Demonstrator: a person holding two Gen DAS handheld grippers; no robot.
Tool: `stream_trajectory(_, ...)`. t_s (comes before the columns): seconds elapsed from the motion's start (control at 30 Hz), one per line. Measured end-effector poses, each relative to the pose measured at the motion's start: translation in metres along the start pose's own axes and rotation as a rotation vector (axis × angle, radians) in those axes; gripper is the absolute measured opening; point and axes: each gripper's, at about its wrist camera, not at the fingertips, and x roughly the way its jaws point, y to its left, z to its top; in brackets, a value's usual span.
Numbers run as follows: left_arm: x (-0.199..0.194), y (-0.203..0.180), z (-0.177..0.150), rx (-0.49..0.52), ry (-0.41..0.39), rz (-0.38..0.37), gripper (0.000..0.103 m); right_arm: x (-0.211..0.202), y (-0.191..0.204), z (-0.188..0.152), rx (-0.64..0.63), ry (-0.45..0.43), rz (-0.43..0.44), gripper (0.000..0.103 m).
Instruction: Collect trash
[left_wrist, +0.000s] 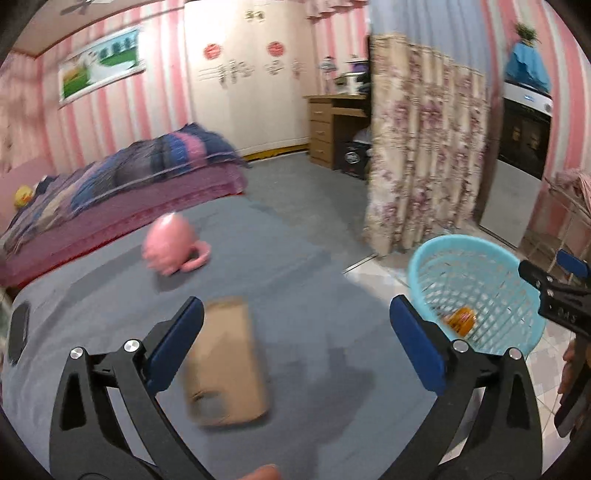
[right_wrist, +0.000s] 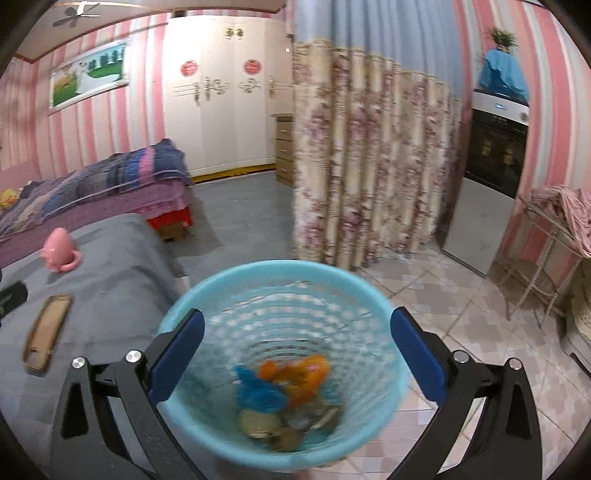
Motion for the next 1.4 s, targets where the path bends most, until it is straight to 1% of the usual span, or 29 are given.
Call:
stream_trajectory(0.03,-0.008,0.016,-0.007,-0.018,0.003,0.013,0.097,-0.002,0.009,0.000,-0.006,-0.002,0.009,0.098)
stream_trajectory(0.17,-0.038,0.071,-0.034,-0.067,0.015,0.081,0.097,-0.023,0.068,-0.006,-0.047,-0.026,0.064,0.098)
stream_trajectory(0.2,-0.044,0.079,-0.040,-0.068,0.018,0.098,0.097,-0.030,0.085,-0.008,-0.056,-0.035,0.083,0.099)
stream_trajectory(0.23,-0.054,0.091,-0.049,-0.064,0.016,0.130,0.097,-0.034,0.094,-0.010,-0.059,-0.039,0.093,0.099)
stream_trajectory(0.3,-0.065,0.106,-0.060,-0.069,0.015,0.164,0.097,-0.048,0.127,-0.016,-0.069,-0.042,0.140,0.099)
stream_trajectory(0.4,-0.087,0.138,-0.081,-0.113,0.026,0.198,0.097,-0.066,0.165,-0.025,-0.089,-0.022,0.200,0.099)
stream_trajectory(0.5,-0.102,0.160,-0.103,-0.155,0.047,0.239,0.097,-0.082,0.192,-0.036,-0.108,-0.006,0.246,0.099)
stream_trajectory(0.57,-0.108,0.171,-0.114,-0.179,0.055,0.252,0.097,-0.098,0.211,-0.045,-0.128,-0.013,0.289,0.099)
stream_trajectory(0.63,-0.115,0.180,-0.123,-0.190,0.058,0.266,0.097,-0.111,0.226,-0.053,-0.152,-0.031,0.304,0.099)
stream_trajectory(0.77,-0.126,0.195,-0.135,-0.223,0.054,0.262,0.097,-0.135,0.257,-0.072,-0.221,-0.065,0.326,0.098)
stream_trajectory(0.93,-0.126,0.200,-0.143,-0.261,0.058,0.262,0.097,-0.149,0.273,-0.087,-0.257,-0.102,0.329,0.098)
stream_trajectory(1.13,-0.126,0.201,-0.144,-0.260,0.049,0.274,0.097,-0.144,0.270,-0.086,-0.234,-0.079,0.334,0.098)
stream_trajectory(1.4,-0.123,0.197,-0.145,-0.245,0.053,0.285,0.097,-0.136,0.267,-0.084,-0.231,-0.080,0.335,0.098)
